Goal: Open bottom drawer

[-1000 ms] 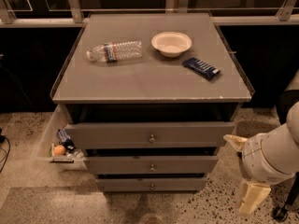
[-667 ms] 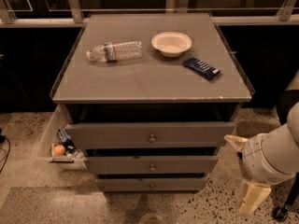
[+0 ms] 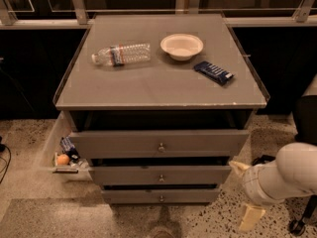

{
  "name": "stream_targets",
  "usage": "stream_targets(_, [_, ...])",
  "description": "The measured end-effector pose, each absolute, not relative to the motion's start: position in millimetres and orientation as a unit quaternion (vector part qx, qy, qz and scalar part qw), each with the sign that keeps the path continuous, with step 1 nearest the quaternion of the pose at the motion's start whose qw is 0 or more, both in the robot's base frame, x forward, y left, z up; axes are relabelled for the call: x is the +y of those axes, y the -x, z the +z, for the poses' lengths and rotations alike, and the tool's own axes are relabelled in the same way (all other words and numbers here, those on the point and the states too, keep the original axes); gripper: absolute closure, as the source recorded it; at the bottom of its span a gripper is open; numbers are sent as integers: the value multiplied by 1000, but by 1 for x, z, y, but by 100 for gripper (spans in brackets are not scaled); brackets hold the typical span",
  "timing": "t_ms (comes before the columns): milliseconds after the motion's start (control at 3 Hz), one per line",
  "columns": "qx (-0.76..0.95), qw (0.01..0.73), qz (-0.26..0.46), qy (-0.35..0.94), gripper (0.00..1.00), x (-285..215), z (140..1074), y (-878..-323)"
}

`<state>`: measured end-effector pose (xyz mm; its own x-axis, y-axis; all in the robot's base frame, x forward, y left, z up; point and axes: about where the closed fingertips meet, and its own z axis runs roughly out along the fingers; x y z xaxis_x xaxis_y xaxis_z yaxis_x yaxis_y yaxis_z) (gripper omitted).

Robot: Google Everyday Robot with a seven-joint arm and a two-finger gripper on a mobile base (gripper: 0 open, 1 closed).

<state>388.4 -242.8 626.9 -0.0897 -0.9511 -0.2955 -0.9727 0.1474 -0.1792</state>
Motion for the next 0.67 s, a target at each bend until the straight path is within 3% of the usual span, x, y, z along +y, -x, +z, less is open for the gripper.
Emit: stream_targets(667, [757,193,49,623,0,-262,505,-426])
